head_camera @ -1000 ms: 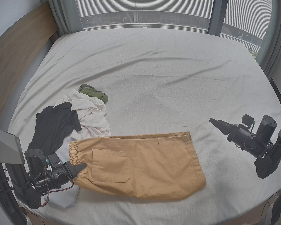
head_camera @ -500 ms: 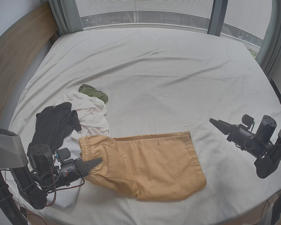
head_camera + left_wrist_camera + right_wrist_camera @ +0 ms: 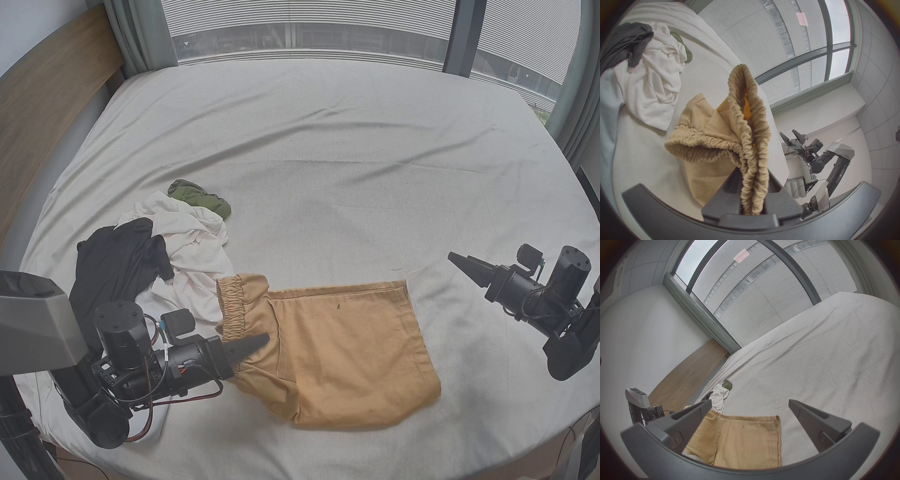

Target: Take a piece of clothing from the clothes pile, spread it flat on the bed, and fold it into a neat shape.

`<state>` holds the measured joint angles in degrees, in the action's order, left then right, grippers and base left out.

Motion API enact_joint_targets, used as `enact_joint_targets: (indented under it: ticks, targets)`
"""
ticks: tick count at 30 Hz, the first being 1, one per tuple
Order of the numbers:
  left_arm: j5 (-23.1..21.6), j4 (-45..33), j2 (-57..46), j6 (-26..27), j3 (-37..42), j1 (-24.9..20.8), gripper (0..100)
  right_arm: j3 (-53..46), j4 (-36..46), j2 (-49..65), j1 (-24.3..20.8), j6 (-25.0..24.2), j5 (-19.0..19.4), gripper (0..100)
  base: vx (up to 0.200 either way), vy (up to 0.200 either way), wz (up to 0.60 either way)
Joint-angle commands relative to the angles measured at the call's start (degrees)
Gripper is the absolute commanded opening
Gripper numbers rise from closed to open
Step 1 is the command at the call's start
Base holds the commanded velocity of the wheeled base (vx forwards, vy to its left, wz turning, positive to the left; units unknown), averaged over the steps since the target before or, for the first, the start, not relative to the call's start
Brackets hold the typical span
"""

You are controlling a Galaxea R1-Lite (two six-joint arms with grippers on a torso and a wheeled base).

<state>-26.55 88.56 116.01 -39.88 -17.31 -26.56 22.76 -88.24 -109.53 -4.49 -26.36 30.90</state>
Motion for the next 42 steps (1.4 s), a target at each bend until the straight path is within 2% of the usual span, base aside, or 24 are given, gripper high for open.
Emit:
enact_joint_targets:
  ticks: [1, 14, 19, 27, 33, 38, 42]
  targets:
    - [-0.08, 0.03, 0.54, -0.73, -0.53, -1.91, 0, -0.08, -0.01, 0.11, 0.0, -0.01, 0.03, 100, 0.0, 0.0, 0.0]
    - [0.27, 0.03, 4.58, -1.26, -5.01, -5.17, 0, -0.08, -0.01, -0.16, -0.35, -0.01, 0.03, 100, 0.0, 0.0, 0.0]
    - [0.1, 0.03, 5.99, -1.87, -9.06, -5.52, 0, 0.09, -0.01, -0.24, -0.17, -0.01, 0.03, 100, 0.0, 0.0, 0.0]
    - [0.54, -0.06, 9.77, -1.96, -13.28, -9.38, 0, 0.36, -0.01, -0.24, -0.08, -0.01, 0.03, 100, 0.0, 0.0, 0.0]
    - [0.54, -0.67, 10.82, -2.05, -15.91, -9.91, 0, 0.27, -0.01, -0.33, -0.35, -0.01, 0.03, 100, 0.0, 0.0, 0.0]
    - [0.62, -0.67, 11.0, -5.48, -17.85, -11.32, 0, 0.09, -0.01, -0.24, -0.44, -0.01, 0.12, 100, 0.0, 0.0, 0.0]
    - [0.62, -0.76, 11.79, -6.0, -19.78, -11.93, 0, 0.09, -0.01, -0.24, -0.52, -0.01, 0.03, 100, 0.0, 0.0, 0.0]
